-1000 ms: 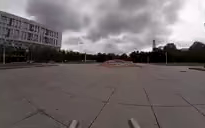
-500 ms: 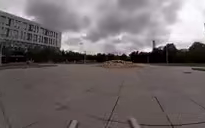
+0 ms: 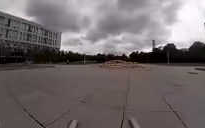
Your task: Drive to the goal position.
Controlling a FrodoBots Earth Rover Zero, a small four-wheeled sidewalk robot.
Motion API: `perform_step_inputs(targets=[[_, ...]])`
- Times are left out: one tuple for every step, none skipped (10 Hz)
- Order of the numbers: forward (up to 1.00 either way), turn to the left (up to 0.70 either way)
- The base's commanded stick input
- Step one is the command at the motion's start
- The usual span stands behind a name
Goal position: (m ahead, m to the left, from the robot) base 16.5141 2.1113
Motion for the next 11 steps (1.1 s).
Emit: perform_step_inputs(targets=[[1.0,0.0],[1.0,0.0],[1.0,0.0],[1.0,0.0],[1.0,0.0],[1.0,0.0],[1.0,0.0],[1.0,0.0],[1.0,0.0],[1.0,0.27],[1.0,0.4]])
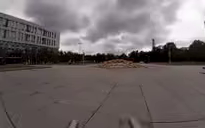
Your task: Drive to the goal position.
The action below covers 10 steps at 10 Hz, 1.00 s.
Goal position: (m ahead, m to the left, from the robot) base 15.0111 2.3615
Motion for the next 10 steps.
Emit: perform_step_inputs(targets=[[1.0,0.15],[1.0,0.0],[1.0,0.0],[1.0,0.0],[1.0,0.0],[1.0,0.0],[1.0,0.0],[1.0,0.0],[1.0,0.0],[1.0,0.0]])
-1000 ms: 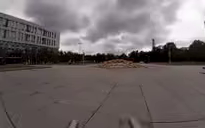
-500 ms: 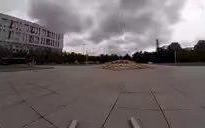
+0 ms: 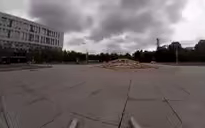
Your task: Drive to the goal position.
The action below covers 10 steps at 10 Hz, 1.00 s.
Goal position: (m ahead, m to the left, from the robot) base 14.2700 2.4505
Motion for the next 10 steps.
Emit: perform_step_inputs(targets=[[1.0,0.0],[1.0,0.0],[1.0,0.0],[1.0,0.0],[1.0,0.0],[1.0,0.0],[1.0,0.0],[1.0,0.0],[1.0,0.0],[1.0,0.0]])
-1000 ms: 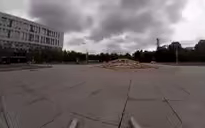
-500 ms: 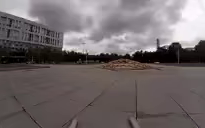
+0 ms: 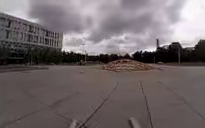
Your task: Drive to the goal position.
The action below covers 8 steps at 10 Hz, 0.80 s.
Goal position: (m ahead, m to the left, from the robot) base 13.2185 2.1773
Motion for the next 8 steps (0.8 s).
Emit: perform_step_inputs(targets=[[1.0,0.0],[1.0,0.0],[1.0,0.0],[1.0,0.0],[1.0,0.0],[1.0,0.0],[1.0,0.0],[1.0,0.0]])
